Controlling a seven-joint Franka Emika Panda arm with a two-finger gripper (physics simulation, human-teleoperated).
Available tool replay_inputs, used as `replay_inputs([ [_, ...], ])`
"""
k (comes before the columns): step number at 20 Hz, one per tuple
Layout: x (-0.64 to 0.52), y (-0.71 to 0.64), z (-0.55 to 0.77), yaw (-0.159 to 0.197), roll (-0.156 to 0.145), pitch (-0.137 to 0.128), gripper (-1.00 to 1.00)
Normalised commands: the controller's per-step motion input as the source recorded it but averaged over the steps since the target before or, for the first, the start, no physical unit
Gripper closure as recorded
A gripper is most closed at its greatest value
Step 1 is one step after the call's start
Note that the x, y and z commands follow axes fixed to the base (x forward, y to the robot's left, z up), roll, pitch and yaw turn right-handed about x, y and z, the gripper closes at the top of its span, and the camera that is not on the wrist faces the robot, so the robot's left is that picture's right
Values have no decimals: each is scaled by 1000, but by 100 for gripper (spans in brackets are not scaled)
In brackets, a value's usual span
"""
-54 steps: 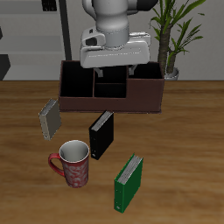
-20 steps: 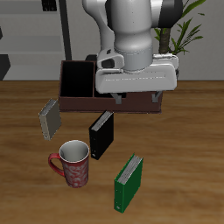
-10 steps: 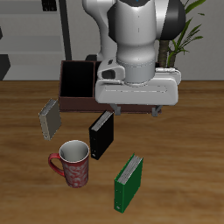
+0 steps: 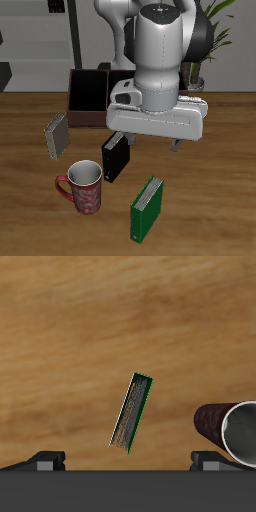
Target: Place the green book into the back desk caddy's front compartment
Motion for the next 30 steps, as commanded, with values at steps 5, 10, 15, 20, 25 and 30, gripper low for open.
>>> replay_inputs([
  [5,166,-86,-193,-43,-6,-32,-100],
  [10,153,1,-254,-57,16,-22,-100],
  [15,66,64,-163,-31,-10,-21,-100],
  [20,142,-164,-130,-75,-26,14,-100],
  [25,86,-123,-112,-23,-20,12,-100],
  [30,60,-55,-142,7,-7,19,-100],
])
